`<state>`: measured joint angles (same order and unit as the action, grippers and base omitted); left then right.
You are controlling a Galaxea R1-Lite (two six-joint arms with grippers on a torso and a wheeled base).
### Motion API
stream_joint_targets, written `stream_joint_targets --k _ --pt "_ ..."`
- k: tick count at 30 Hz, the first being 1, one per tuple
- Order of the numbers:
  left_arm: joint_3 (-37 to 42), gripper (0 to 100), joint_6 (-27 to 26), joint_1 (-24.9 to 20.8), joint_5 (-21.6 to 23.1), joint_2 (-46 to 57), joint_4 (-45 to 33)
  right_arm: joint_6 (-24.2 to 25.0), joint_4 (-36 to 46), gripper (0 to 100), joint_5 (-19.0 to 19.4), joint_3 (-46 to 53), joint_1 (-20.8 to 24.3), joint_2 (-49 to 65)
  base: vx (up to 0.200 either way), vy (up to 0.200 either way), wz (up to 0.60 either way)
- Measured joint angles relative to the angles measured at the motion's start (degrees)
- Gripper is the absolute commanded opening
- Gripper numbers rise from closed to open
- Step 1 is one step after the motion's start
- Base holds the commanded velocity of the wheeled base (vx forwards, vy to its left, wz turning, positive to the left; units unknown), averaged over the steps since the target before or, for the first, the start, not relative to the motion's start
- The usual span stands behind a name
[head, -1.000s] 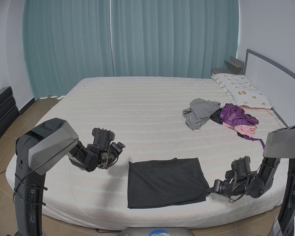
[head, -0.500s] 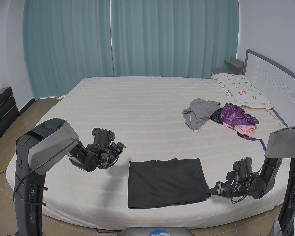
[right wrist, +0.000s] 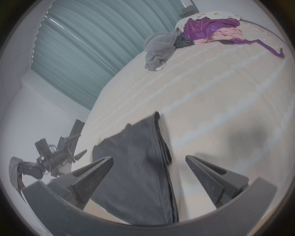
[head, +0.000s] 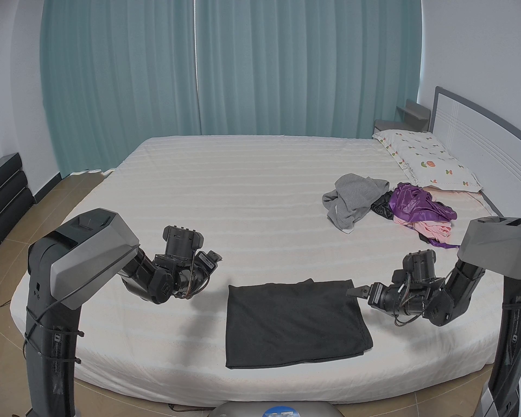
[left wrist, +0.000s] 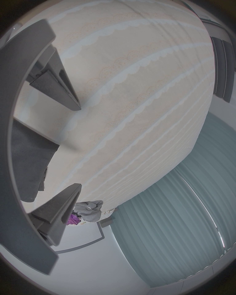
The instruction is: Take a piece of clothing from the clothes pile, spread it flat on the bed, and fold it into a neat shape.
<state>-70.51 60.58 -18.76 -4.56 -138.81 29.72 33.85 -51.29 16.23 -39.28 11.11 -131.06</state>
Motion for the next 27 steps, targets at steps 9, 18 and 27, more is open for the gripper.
stream_joint_targets --k 9,18,27 --pt "0.11 100 -0.04 -0.17 -0.28 0.0 0.11 3.23 0.29 100 -2.4 -12.95 0.82 -7.53 0.0 0.0 0.0" --pt "0.11 100 -0.2 -0.34 -0.63 -0.16 0.22 4.16 0.02 0 -7.12 -18.74 1.71 -12.43 0.0 0.0 0.0" --pt "0.11 100 -0.26 -0.48 -0.69 -0.29 0.24 6.88 0.02 0 -8.7 -20.86 1.54 -14.14 0.0 0.0 0.0"
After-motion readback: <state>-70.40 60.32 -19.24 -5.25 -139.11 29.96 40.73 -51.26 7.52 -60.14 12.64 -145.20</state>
